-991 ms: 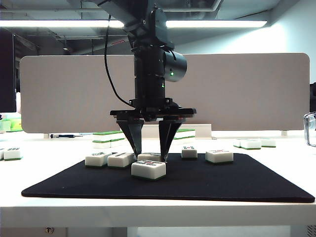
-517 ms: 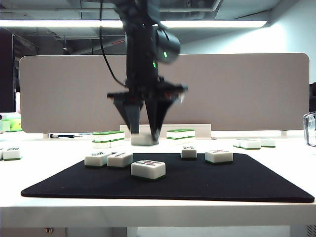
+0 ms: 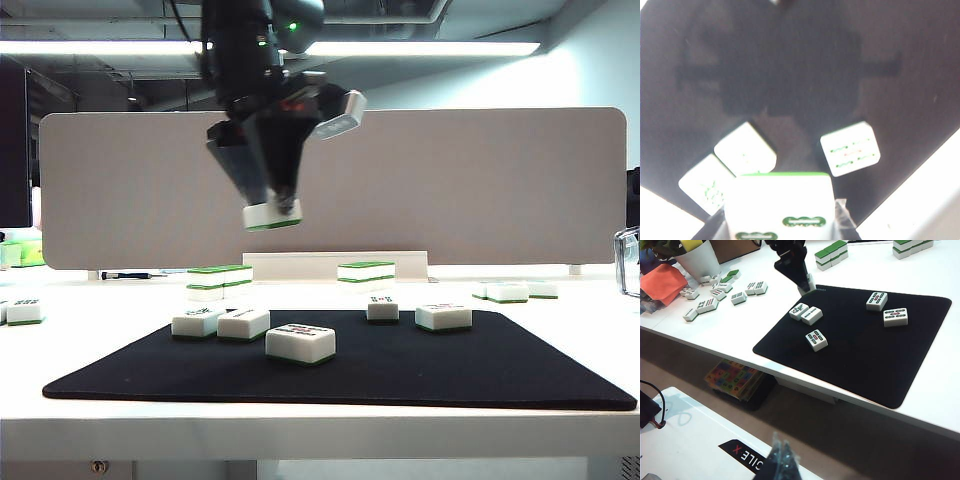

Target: Align six mahjong tiles in a row on the table.

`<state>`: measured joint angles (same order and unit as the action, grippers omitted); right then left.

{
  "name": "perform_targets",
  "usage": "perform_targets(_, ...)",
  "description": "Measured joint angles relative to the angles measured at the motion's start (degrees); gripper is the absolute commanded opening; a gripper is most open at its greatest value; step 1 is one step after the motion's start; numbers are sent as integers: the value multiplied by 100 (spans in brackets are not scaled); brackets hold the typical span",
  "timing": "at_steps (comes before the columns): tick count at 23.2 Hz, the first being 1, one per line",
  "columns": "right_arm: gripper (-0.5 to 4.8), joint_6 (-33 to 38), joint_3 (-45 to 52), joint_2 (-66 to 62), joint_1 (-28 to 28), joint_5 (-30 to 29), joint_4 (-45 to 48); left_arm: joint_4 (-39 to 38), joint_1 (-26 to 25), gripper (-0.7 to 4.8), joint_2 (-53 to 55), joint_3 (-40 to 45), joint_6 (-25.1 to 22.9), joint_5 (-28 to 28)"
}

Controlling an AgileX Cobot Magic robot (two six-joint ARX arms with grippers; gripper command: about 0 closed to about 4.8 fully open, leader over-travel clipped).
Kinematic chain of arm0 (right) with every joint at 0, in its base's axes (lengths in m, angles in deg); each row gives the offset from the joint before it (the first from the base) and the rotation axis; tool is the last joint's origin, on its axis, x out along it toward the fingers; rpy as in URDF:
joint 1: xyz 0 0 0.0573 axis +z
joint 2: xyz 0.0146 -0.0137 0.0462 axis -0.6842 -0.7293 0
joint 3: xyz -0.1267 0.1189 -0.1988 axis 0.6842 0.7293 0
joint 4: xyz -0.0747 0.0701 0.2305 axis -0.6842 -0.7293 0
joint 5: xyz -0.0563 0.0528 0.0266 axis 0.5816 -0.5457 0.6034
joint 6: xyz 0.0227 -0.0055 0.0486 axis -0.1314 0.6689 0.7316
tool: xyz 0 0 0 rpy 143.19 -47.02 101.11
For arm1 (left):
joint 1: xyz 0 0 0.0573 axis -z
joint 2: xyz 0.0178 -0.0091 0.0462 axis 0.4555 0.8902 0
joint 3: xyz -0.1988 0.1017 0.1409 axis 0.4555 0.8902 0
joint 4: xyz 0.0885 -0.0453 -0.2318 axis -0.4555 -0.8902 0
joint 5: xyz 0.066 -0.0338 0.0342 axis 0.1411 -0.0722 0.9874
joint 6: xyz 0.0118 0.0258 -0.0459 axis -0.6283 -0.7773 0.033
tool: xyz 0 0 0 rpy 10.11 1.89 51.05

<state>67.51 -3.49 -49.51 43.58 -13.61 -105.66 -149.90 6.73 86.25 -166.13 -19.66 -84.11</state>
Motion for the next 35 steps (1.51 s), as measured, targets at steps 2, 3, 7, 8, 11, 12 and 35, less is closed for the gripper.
perform_targets(2, -1, -2, 0, 0, 0, -2, 0, 17, -39, 169, -201, 417, -299, 0)
perform_targets(3, -1, 0, 0, 0, 0, 0, 0, 17, -42, 169, -236, 507, -413, 2)
perform_targets(7, -1, -2, 0, 0, 2, 0, 0, 662, -4, 169, -240, 820, -1255, 2)
perform_targets(8, -1, -2, 0, 0, 0, -2, 2, 872, 31, 170, -212, 852, -1410, 4)
perform_targets(11, -1, -2, 0, 0, 0, 0, 0, 1040, 105, 170, -52, 892, -1934, -4)
perform_targets(12, -1, -2, 0, 0, 0, 0, 0, 1075, 103, 170, 114, 894, -2166, -13)
perform_targets(35, -1, -2, 0, 0, 0, 0, 7, 1342, 72, 170, 811, 907, -4131, 435)
